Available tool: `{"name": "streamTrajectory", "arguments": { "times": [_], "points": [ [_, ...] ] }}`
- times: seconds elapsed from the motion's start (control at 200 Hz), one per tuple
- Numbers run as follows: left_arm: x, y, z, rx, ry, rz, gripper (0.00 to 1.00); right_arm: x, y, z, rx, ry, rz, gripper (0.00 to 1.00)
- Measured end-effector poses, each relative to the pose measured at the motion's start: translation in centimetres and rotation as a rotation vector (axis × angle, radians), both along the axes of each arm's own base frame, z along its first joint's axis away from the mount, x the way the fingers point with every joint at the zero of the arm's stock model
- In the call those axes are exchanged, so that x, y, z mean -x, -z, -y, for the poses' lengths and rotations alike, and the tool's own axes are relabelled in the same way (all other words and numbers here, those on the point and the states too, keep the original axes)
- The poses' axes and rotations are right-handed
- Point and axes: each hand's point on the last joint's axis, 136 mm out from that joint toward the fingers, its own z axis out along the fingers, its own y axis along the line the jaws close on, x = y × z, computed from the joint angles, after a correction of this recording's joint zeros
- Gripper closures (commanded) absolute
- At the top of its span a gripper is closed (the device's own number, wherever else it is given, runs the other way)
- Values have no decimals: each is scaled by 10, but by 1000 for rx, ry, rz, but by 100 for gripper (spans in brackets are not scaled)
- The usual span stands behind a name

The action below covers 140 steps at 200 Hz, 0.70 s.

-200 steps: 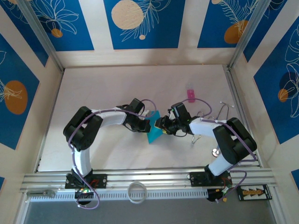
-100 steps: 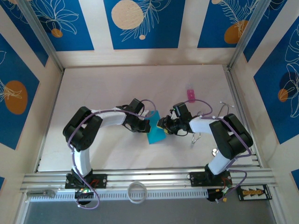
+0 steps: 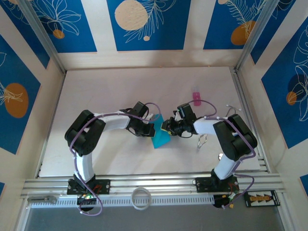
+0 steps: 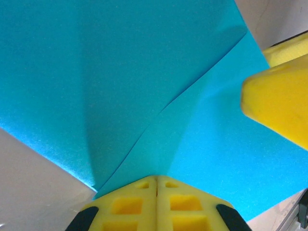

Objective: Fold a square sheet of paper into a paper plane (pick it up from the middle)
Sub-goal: Turn over the paper at the center of the table.

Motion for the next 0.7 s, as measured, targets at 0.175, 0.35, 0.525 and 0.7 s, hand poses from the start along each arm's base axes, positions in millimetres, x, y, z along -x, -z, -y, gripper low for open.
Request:
{"name": "streamTrajectory", "arguments": {
  "times": [0.175,0.35,0.525,0.7],
  "points": [
    [1,-1,1,6,-3,-7,93,-1,4,1,11,-14,0,79],
    [-1,-5,4,30,-17,-5,84,2,5,0,16,-47,-5,87],
    [-3,-33,3,85,-26,66,78,-1,-2,0,27,-79,17,92],
    [-16,-76,-17,125,-106,214,75,-7,-31,9,109,-106,94,93]
  ]
}}
